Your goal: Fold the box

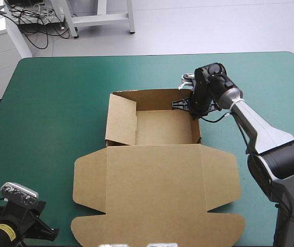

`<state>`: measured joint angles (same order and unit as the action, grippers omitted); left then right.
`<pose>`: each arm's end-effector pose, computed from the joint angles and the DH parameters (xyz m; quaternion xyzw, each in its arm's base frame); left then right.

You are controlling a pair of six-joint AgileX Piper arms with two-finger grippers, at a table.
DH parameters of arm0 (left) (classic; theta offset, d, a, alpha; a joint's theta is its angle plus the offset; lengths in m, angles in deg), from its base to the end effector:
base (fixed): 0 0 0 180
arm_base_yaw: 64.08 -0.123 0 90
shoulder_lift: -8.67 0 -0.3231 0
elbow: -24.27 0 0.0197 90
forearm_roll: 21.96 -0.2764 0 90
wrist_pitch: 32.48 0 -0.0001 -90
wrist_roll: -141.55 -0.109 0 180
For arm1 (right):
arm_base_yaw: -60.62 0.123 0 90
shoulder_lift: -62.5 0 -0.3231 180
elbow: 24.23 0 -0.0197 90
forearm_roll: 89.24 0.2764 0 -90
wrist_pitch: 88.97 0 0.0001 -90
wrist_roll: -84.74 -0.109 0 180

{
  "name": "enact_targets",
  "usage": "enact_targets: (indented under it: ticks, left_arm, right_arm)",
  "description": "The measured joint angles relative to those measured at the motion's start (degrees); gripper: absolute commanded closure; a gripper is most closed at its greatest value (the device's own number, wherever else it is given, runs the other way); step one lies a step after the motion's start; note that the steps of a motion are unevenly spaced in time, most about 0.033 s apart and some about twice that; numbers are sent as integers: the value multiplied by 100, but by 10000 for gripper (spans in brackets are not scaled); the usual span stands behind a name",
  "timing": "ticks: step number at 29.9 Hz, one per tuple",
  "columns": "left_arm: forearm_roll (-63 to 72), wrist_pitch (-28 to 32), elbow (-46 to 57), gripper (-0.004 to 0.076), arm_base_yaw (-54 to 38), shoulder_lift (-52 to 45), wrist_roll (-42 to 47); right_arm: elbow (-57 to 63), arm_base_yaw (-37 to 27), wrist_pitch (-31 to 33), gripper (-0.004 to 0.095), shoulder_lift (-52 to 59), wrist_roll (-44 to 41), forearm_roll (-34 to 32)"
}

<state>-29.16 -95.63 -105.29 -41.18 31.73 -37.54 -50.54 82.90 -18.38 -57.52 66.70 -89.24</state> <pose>0.0385 -0.0030 0.2684 0.1824 0.9094 -0.0149 0.3736 0.4332 0.1775 0.2996 -0.0366 0.9900 0.0471 0.1282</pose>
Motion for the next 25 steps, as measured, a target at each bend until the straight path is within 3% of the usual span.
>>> enact_targets:
  ticks: [7,19,25]
  left_arm:
    - [0,0,0,734,0,0,0]
    - [0,0,22,734,0,0,0]
    - [0,3,22,734,0,0,0]
  right_arm:
    - [7,-1023,18,928,479,337,-274]
    - [7,-3803,41,928,844,1087,-406]
    - [7,-4870,51,928,844,1152,-423]
